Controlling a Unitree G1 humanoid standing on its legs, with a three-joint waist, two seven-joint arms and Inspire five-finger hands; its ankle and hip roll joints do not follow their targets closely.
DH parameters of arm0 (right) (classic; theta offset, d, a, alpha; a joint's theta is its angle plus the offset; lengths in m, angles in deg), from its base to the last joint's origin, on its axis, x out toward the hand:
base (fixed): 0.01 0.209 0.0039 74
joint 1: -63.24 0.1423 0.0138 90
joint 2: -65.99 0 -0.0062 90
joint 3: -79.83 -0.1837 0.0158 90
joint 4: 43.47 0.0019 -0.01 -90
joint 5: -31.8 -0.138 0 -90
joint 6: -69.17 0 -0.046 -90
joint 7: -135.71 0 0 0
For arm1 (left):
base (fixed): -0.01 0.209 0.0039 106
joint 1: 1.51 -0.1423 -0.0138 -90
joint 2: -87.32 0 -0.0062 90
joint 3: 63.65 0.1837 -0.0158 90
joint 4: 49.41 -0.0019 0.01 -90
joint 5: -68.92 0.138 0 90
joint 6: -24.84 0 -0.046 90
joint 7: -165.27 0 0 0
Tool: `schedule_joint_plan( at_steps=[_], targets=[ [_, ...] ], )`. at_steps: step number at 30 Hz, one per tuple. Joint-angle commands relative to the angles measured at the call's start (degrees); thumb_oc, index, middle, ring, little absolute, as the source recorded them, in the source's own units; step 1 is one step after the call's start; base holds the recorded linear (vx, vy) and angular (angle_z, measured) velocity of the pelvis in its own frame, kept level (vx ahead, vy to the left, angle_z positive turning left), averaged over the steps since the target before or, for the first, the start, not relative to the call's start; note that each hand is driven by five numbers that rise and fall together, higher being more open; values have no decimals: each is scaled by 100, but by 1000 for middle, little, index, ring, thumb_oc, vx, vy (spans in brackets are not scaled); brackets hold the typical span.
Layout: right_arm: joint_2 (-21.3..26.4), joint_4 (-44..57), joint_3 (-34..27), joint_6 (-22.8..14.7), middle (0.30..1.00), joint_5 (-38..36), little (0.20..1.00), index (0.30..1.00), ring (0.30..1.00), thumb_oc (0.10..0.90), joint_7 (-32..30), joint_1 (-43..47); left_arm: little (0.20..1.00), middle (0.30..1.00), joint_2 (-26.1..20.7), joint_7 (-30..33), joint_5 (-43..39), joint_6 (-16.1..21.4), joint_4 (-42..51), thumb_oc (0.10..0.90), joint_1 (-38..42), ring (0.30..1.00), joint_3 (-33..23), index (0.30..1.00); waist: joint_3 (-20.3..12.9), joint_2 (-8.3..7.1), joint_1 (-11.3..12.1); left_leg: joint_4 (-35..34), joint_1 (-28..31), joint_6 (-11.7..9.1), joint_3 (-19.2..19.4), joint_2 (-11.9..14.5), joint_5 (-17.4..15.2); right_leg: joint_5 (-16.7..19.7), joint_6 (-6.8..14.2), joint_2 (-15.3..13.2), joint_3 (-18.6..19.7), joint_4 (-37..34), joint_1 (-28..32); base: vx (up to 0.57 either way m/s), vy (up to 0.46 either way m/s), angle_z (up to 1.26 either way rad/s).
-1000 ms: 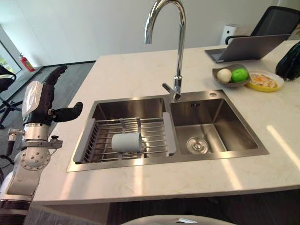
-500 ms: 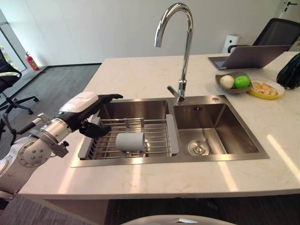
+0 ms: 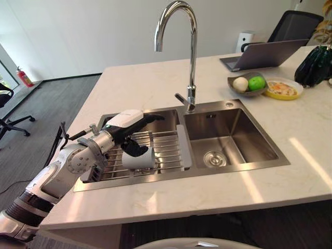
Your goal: Place the dishes in the dishwasher.
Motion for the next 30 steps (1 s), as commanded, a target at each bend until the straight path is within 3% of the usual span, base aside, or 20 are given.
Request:
schedule_joint_plan(
  at_steps=[1,21,30],
  targets=[
    [-288,-4,267,-34,900,77,900,900,900,800,94,265,900,900,-198,448,173,-46,-59,800,787,900,-337,900,131,-377,-36,54,-10,-189,37,125,-37,-717,577,-718,-76,403,365,-3,-3,-3],
    [-315,-56,263,60,900,135,900,900,900,800,258,230,900,900,-169,17,-3,-366,-230,800,88,900,-605,900,123,-272,-49,54,50,-177,97,99,-70,-700,550,-702,-60,332,429,0,0,0],
    [-347,-12,328,53,900,160,900,900,900,800,265,305,900,900,249,-24,294,-413,-227,800,121,900,-327,900,155,-261,-56,54,35,-171,99,102,-77,-728,534,-696,-59,345,423,0,0,0]
  ],
)
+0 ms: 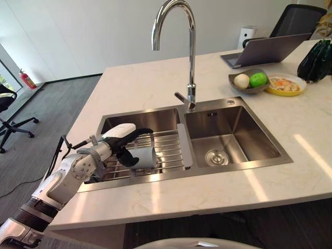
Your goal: Place the dishes in the dishwasher.
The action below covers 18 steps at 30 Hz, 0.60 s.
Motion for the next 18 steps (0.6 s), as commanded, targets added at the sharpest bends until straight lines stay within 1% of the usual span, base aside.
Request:
schedule_joint_plan(
  at_steps=[1,2,3,5,6,7,8,10,12,13,16,18],
  targets=[
    [-381,-32,338,-33,900,164,900,900,900,800,181,340,900,900,-197,217,104,93,208,800,524,900,-313,900,78,-362,-92,54,-35,-171,52,110,-67,-731,531,-691,-115,346,385,-33,-12,-1],
    [-377,-31,334,-33,900,173,900,900,900,800,180,338,900,900,-146,214,128,99,170,800,518,900,-282,900,92,-357,-98,54,-55,-164,61,111,-6,-687,515,-686,-112,362,352,0,0,0],
    [-377,-30,331,-33,900,181,900,900,900,800,186,332,900,900,-101,193,148,86,161,800,510,900,-256,900,81,-355,-115,54,-21,-169,64,107,-71,-734,528,-685,-110,343,386,3,-6,-3],
    [-373,-28,333,-31,900,194,900,900,900,800,180,331,900,900,-60,191,170,76,149,800,519,900,-238,900,83,-349,-120,54,-17,-168,70,108,-73,-738,527,-683,-113,342,389,1,-4,-3],
    [-371,-31,334,-26,900,209,900,900,900,800,192,319,900,900,12,172,228,61,118,800,538,900,-180,900,98,-343,-134,54,-40,-161,81,113,-11,-690,508,-681,-111,357,357,3,-8,-4],
    [-362,-44,327,-24,900,221,900,900,900,800,194,312,900,900,41,164,280,62,83,800,549,900,-146,900,83,-336,-134,54,-12,-165,78,109,-78,-736,518,-681,-110,336,394,1,-12,-5],
    [-358,-51,320,-19,900,231,900,900,900,800,201,311,900,900,75,165,319,60,59,800,554,900,-122,900,85,-335,-134,54,-13,-166,84,113,-78,-732,517,-680,-107,331,394,35,-2,-4],
    [-354,-54,318,-13,900,237,900,900,900,800,206,304,900,900,91,159,368,56,13,800,560,900,-102,900,101,-334,-144,54,-35,-160,93,117,-16,-684,501,-675,-103,347,356,-39,-10,-2],
    [-345,-65,315,-13,900,249,900,900,900,800,208,304,900,900,130,144,473,43,-91,800,588,900,-43,900,97,-329,-158,54,-33,-161,102,120,-17,-685,497,-672,-94,345,356,-17,-5,-1],
    [-335,-69,330,-7,900,278,900,900,900,800,209,314,900,900,146,131,677,-10,-205,800,622,900,18,900,102,-329,-172,54,-32,-161,112,127,-20,-684,493,-660,-89,340,352,0,0,0],
    [-335,-66,324,-10,900,280,900,900,900,800,211,313,900,900,172,127,736,-11,-257,800,610,900,36,900,99,-328,-172,54,-39,-163,119,132,-19,-682,490,-657,-79,340,335,0,0,0],
    [-336,-57,329,-4,900,291,900,900,900,800,240,314,900,900,211,115,887,-41,-368,800,568,900,47,900,93,-330,-181,54,1,-167,120,134,-95,-728,504,-654,-70,313,368,20,0,0]
  ],
)
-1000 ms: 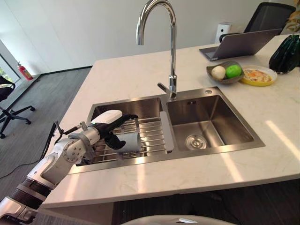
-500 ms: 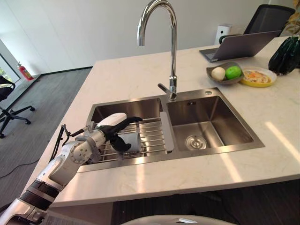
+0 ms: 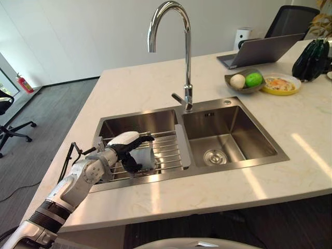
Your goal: Place the dishes in the dishwasher.
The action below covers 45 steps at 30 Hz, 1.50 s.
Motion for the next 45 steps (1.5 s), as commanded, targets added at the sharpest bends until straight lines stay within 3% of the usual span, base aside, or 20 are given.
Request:
schedule_joint_plan(
  at_steps=[1,13,14,21,23,24,26,30,31,32,33,35,39,45],
  targets=[
    [-336,-92,324,-21,900,79,900,900,900,800,190,338,900,900,-117,246,285,93,103,800,585,900,-242,900,125,-361,-130,55,-46,-166,29,136,-25,-686,490,-648,-107,330,354,0,0,0],
    [-331,-88,389,-28,900,147,900,900,900,800,196,389,900,900,253,196,920,96,-662,800,614,900,255,900,129,-363,-182,55,-53,-147,54,117,-58,-685,486,-651,-68,336,333,-4,0,0],
    [-326,-90,398,-32,900,155,900,900,900,800,186,417,300,300,316,211,974,105,-800,400,669,300,376,300,139,-358,-192,55,-43,-144,62,113,-66,-686,485,-651,-63,337,336,0,0,0],
    [-326,-70,381,-69,900,144,900,900,900,800,154,377,300,300,297,551,1017,185,-799,400,593,300,177,300,135,-357,-185,55,-38,-140,82,102,-78,-676,486,-646,-52,325,321,-2,0,-1],
    [-338,-93,349,-125,900,73,900,900,900,800,95,317,300,300,180,1154,746,492,-401,400,489,300,-196,300,125,-377,-147,55,-43,-143,79,107,-77,-674,482,-640,-57,322,322,-7,-4,-5],
    [-338,-94,353,-125,900,72,900,900,900,800,95,318,300,300,178,1152,746,491,-397,400,482,300,-202,300,125,-378,-151,55,-42,-143,79,107,-77,-674,482,-640,-58,322,323,2,-5,-3],
    [-366,-59,333,-244,900,1,900,900,900,800,-39,218,300,300,186,1907,409,882,-54,400,430,300,-590,300,105,-413,-123,55,-23,-163,71,113,-131,-724,497,-633,-73,295,370,32,-2,0],
    [-395,-90,315,-272,900,44,900,900,900,800,-220,87,300,300,384,2644,-43,1021,184,400,329,300,-1220,300,96,-482,-117,55,-22,-183,45,114,-136,-718,498,-635,-112,264,412,0,0,0],
    [-428,-126,281,-259,900,53,900,900,900,800,-266,72,300,300,634,2834,-416,1065,361,400,271,300,-1494,300,81,-510,-93,55,-41,-187,42,118,-126,-710,491,-634,-129,250,410,0,0,0],
    [-473,-202,226,-224,900,54,900,900,900,800,-384,44,300,300,1452,3329,-1552,1274,658,400,164,300,-2032,300,69,-559,-69,55,-51,-183,20,129,-119,-699,479,-633,-153,227,433,-32,-38,1],
    [-497,-218,187,-216,900,48,900,900,900,800,-476,32,300,300,1855,3498,-2085,1406,811,400,187,300,-2213,300,68,-601,-47,55,-91,-174,8,139,-51,-654,454,-633,-170,231,410,-31,-30,1],
    [-503,-216,125,-220,900,-11,900,900,900,800,-634,36,300,300,2346,3734,-2863,1627,1223,400,276,300,-2419,300,43,-623,-16,55,-89,-173,-23,150,-109,-693,450,-634,-192,193,469,19,-3,1],
    [-529,-200,46,-271,900,-169,900,900,900,800,-831,5,300,300,2486,4239,-2953,1870,2064,400,188,300,-2943,300,57,-626,70,55,-138,-139,-61,126,-69,-648,445,-649,-200,186,444,-28,-7,3],
    [-604,-174,301,-319,900,-57,900,900,900,800,-775,-7,300,300,2509,4623,-3003,2012,2104,400,-398,300,-3599,300,104,-590,376,65,-142,-127,-219,77,51,-669,397,-614,-101,166,426,-29,-20,0]
  ],
)
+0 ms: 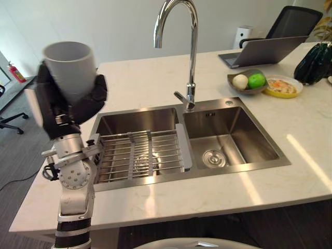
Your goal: Place the dishes in the dishwasher.
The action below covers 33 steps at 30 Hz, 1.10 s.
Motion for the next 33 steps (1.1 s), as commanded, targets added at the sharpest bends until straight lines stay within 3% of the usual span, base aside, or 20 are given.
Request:
schedule_joint_plan(
  at_steps=[1,3,5,7,8,9,11,13,14,16,18,20,22,23,24,25,29,30,32,33],
  targets=[
    [-174,-161,449,-172,900,-42,900,900,900,800,-24,234,300,300,-373,283,-135,584,284,400,-65,300,-414,300,176,-407,354,255,-350,-243,-375,75,198,-652,367,-617,-133,156,435,-133,-48,3],
    [-110,-124,437,-188,900,-39,900,900,900,800,-59,227,300,300,-328,285,-218,587,298,400,-246,300,-467,300,293,-349,542,425,-667,-337,-573,68,467,-639,344,-623,-298,119,427,-217,-23,6],
    [14,-28,319,-247,900,-171,900,900,900,800,-125,207,300,300,-322,313,-203,528,227,400,-192,300,-320,300,416,-295,669,192,-1231,-573,-486,117,1046,-712,391,-766,-869,102,470,-265,15,76],
    [55,-18,304,-269,900,-170,900,900,900,800,-143,221,300,300,-303,318,-180,548,241,400,-154,300,-256,300,405,-309,697,143,-1364,-587,-703,22,1029,-638,404,-781,-969,102,374,-229,-16,118],
    [105,25,316,-321,900,-126,900,900,900,800,-221,257,300,300,-325,309,44,565,290,400,-221,300,-204,300,437,-355,798,149,-1361,-707,-1381,57,905,-620,395,-814,-1089,152,130,-401,-3,125],
    [116,71,250,-345,900,-199,900,900,900,800,-242,255,300,300,-310,332,55,563,315,400,-185,300,-215,300,440,-388,691,463,-1302,-709,-1318,303,898,-503,383,-893,-1202,182,16,-572,33,100],
    [119,37,132,-374,900,-305,900,900,900,800,-305,215,300,300,-264,302,-61,630,370,400,-29,300,-93,300,327,-471,461,893,-1058,-696,-892,727,845,-330,362,-1016,-1520,171,-169,-454,121,102],
    [72,47,85,-398,900,-407,900,900,900,800,-286,129,300,300,-493,101,51,678,471,400,121,300,17,300,150,-511,247,855,-197,-898,-652,1254,730,-96,483,-1202,-1821,203,-342,-337,238,116],
    [60,54,90,-395,900,-407,900,900,900,800,-286,118,300,300,-504,95,48,668,481,400,111,300,15,300,157,-506,234,792,-142,-907,-649,1273,745,-105,495,-1184,-1844,194,-302,-280,260,92],
    [54,67,25,-383,900,-397,900,900,900,800,-226,4,300,300,-779,54,252,575,498,400,337,300,63,300,105,-590,4,648,9,-941,314,1607,756,168,695,-1630,-2268,299,-257,-246,271,82],
    [-13,-65,-140,-355,900,-437,900,900,900,800,-208,-117,300,300,-849,26,409,470,473,400,424,300,173,300,37,-664,-107,594,-198,-941,1220,1709,675,283,840,-1985,-2666,433,-139,-161,344,159],
    [-45,-239,-290,-251,900,-340,900,900,900,800,-208,-106,300,300,-937,-89,474,476,468,400,316,300,102,300,0,-715,-24,776,-470,-941,1137,1595,93,366,957,-2171,-2745,444,24,-38,352,230],
    [-76,-266,-238,-209,900,-190,900,900,900,800,-186,-67,300,300,-1039,-145,554,484,502,400,277,300,18,300,26,-803,74,836,-610,-930,961,1444,-47,608,960,-2311,-2811,446,72,-63,349,139],
    [-212,-208,-115,-224,900,-88,900,900,900,800,-112,-92,300,300,-1093,-219,476,490,472,400,293,300,53,300,73,-911,167,638,-759,-760,690,1149,-153,1026,960,-2422,-2660,475,156,-87,540,72],
    [-351,-127,22,-229,900,-67,900,900,900,800,-55,-66,300,300,-1198,-190,436,520,396,400,275,300,99,300,84,-1062,19,504,-918,-587,509,862,-47,1326,960,-2473,-2278,516,128,19,591,100],
    [-367,-89,101,-226,900,-113,900,900,900,800,22,34,300,300,-1275,-175,409,537,371,400,334,300,192,300,120,-1088,-182,412,-942,-428,225,602,-38,1185,960,-2175,-1125,753,-8,143,605,128],
    [-361,85,177,-344,900,-643,900,900,900,800,9,157,300,300,-1251,-292,399,471,356,400,789,300,739,300,159,-1004,-375,51,-912,-53,-791,-70,117,-386,573,-318,1052,1007,-239,298,579,178],
    [-379,176,209,-430,900,-890,900,900,900,800,-2,142,300,300,-1223,-309,411,431,184,400,1023,300,930,300,134,-999,-423,51,-952,6,-1039,-179,25,-666,499,-79,1121,983,-269,364,259,187],
    [-458,310,373,-516,900,-1304,900,900,900,800,-56,236,300,300,-1049,-413,212,411,19,400,1507,300,1458,300,237,-945,-435,51,-988,158,-1681,-475,85,-643,363,503,1336,850,-777,458,201,285],
    [-460,308,362,-519,900,-1309,900,900,900,800,-58,236,300,300,-1047,-410,211,413,5,400,1525,300,1475,300,238,-928,-464,51,-984,160,-1728,-464,56,-681,358,509,1287,865,-764,405,146,244]
  ],
)
